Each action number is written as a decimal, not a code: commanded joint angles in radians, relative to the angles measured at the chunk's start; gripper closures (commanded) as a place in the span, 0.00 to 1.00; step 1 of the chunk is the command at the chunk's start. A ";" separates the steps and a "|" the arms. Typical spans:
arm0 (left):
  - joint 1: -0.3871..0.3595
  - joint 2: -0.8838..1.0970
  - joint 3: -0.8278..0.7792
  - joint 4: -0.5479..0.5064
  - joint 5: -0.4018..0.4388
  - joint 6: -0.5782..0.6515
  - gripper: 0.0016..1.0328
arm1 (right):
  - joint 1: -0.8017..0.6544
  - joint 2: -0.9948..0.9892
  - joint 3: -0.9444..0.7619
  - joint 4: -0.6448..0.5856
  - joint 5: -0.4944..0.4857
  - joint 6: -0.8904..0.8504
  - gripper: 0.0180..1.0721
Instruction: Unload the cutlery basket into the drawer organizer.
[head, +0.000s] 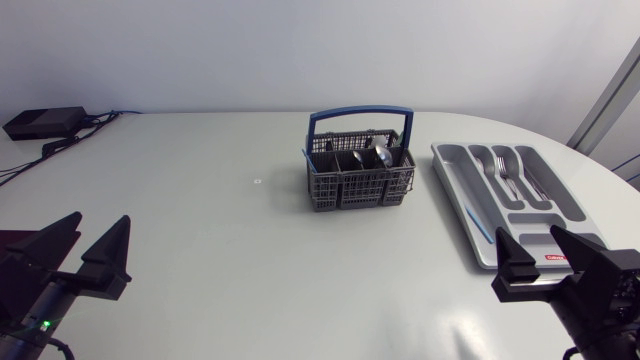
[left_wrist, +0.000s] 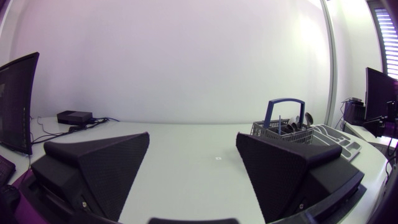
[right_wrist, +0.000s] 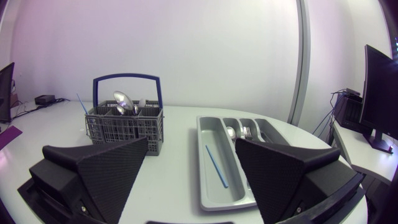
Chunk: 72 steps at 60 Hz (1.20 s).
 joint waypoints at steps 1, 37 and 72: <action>0.002 -0.007 -0.044 -0.008 -0.009 -0.020 0.04 | 0.021 -0.004 -0.007 -0.029 0.007 0.009 0.04; 0.003 0.152 0.090 0.020 -0.010 -0.033 0.06 | 0.038 0.138 0.050 0.114 0.005 0.005 0.04; -0.316 0.812 0.502 -0.100 -0.279 0.016 0.07 | 0.253 0.884 0.428 0.246 -0.042 -0.001 0.05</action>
